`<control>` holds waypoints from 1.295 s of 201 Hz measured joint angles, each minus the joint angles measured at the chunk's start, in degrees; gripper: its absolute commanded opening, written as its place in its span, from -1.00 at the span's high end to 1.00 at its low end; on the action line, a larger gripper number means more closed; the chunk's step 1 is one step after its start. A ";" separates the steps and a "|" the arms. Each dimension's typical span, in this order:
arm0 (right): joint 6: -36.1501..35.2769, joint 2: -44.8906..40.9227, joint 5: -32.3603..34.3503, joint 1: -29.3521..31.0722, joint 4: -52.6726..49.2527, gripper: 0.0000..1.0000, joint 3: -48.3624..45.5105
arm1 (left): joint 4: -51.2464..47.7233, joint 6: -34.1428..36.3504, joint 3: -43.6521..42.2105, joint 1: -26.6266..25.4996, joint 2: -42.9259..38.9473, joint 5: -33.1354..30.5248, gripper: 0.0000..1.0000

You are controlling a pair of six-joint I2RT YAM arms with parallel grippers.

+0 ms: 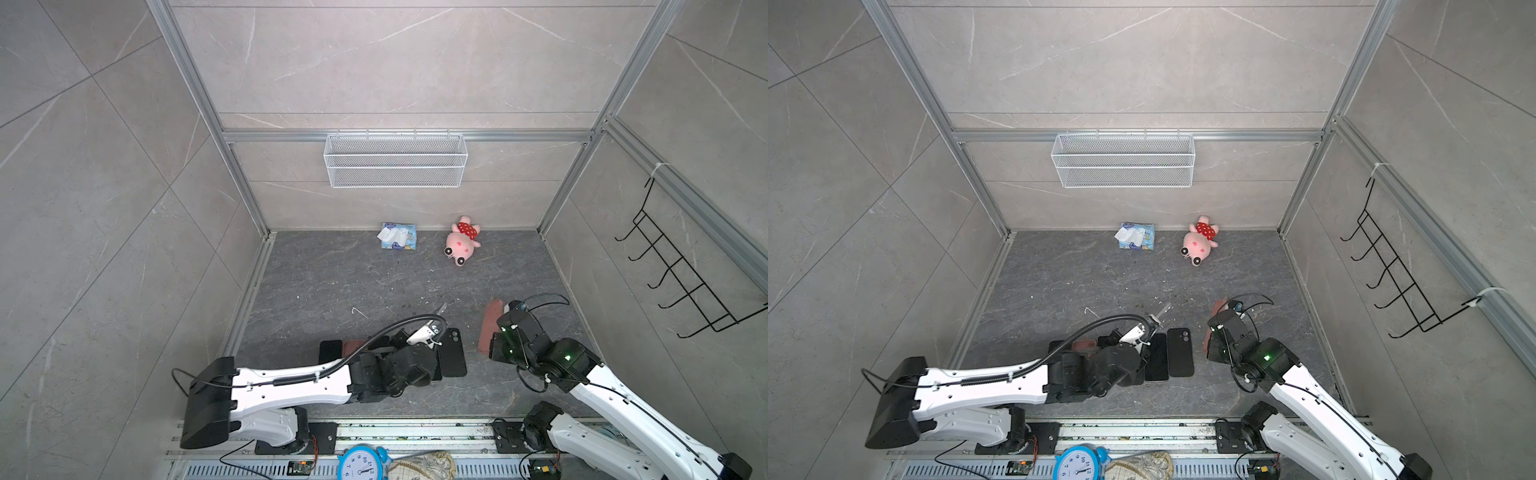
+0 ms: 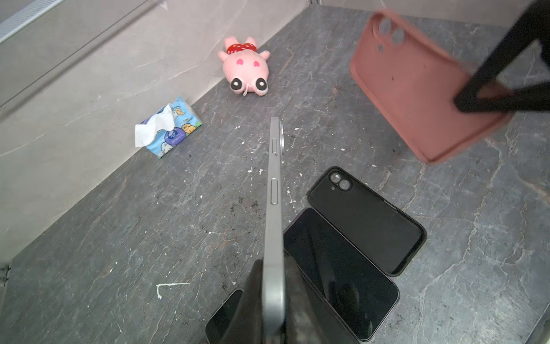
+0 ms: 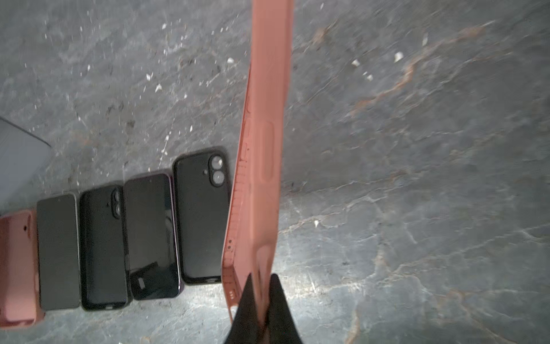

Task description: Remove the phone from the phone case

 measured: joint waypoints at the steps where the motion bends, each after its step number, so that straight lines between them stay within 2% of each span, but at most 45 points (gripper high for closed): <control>1: 0.02 -0.07 0.17 -0.04 -0.11 1.00 0.15 | -0.07 -0.02 0.28 -0.13 0.50 0.00 1.00; 41: 0.20 -3.48 8.15 -2.32 -4.81 1.00 10.86 | -4.48 -0.48 11.47 -3.52 13.05 -1.29 1.00; 85: 0.15 -4.70 11.56 -2.58 -9.05 1.00 17.35 | -12.59 -2.08 29.03 -6.88 28.46 -3.61 1.00; 197: -1.11 -5.18 9.33 -2.64 -11.04 1.00 18.45 | -39.65 -7.43 62.29 -12.07 56.50 -8.66 1.00; 260: -1.55 -5.79 8.07 -2.64 -10.99 1.00 18.45 | -50.66 -9.22 73.75 -12.74 67.43 -14.93 1.00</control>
